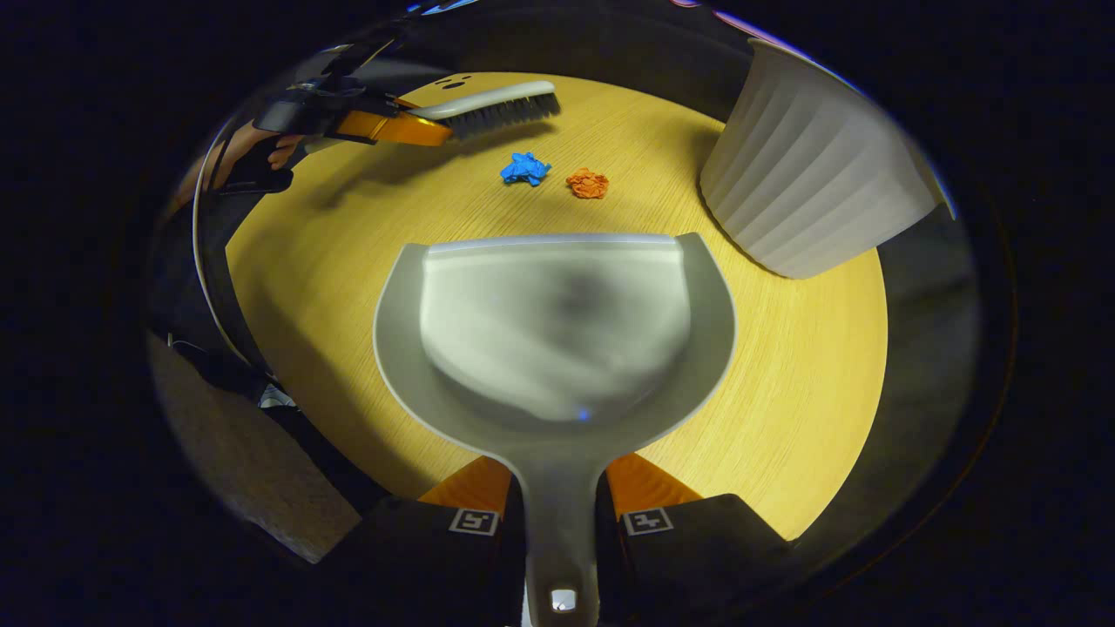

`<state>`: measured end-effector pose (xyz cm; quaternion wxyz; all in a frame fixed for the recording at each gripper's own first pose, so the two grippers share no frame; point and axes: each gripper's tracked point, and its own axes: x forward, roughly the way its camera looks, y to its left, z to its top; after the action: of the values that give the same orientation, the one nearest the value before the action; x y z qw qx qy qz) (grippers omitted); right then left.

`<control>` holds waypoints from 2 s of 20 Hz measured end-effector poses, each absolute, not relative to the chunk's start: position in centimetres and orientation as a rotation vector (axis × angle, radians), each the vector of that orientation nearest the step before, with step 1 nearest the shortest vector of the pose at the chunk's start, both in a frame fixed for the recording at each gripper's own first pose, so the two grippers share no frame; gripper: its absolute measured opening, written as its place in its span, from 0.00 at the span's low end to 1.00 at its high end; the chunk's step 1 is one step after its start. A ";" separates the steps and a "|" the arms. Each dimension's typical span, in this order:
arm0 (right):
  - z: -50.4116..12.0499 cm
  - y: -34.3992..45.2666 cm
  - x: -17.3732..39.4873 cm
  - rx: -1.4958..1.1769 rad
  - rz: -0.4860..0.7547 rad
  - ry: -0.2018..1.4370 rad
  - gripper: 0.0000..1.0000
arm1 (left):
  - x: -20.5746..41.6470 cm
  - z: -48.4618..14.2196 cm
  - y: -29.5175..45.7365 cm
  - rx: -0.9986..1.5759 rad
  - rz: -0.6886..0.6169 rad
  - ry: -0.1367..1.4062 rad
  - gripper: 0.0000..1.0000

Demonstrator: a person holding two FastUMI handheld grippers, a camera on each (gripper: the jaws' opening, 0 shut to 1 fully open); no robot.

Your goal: Pick up the small broom and dustpan from the desktop, sweep the trash into the dustpan with the broom, and then empty the trash into the garbage bin.

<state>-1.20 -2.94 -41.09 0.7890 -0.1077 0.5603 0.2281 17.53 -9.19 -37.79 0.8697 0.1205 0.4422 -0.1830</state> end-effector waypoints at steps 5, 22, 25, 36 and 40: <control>-41.4 -3.0 -0.6 -0.227 0.492 1.218 0.39 | 17.3 -40.3 -12.4 0.298 -0.471 0.999 0.27; -42.4 -3.5 -1.1 -0.162 0.440 1.150 0.37 | 10.1 -34.4 -18.5 0.137 -0.744 1.013 0.26; -42.2 -3.2 -0.7 -0.119 0.367 1.144 0.37 | 9.7 -33.1 -14.7 0.112 -0.600 0.980 0.27; -33.3 -6.1 -0.7 0.087 0.029 1.043 0.37 | 2.7 -33.8 -2.6 0.102 -0.425 0.997 0.27; -27.6 -12.8 1.6 0.145 -0.100 1.002 0.37 | 0.8 -34.0 -1.4 0.049 -0.432 1.002 0.27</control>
<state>1.61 -12.77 -27.65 0.8733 0.0696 0.4798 -0.0479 0.75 -1.40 -33.99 0.8547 0.0234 0.4763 -0.2052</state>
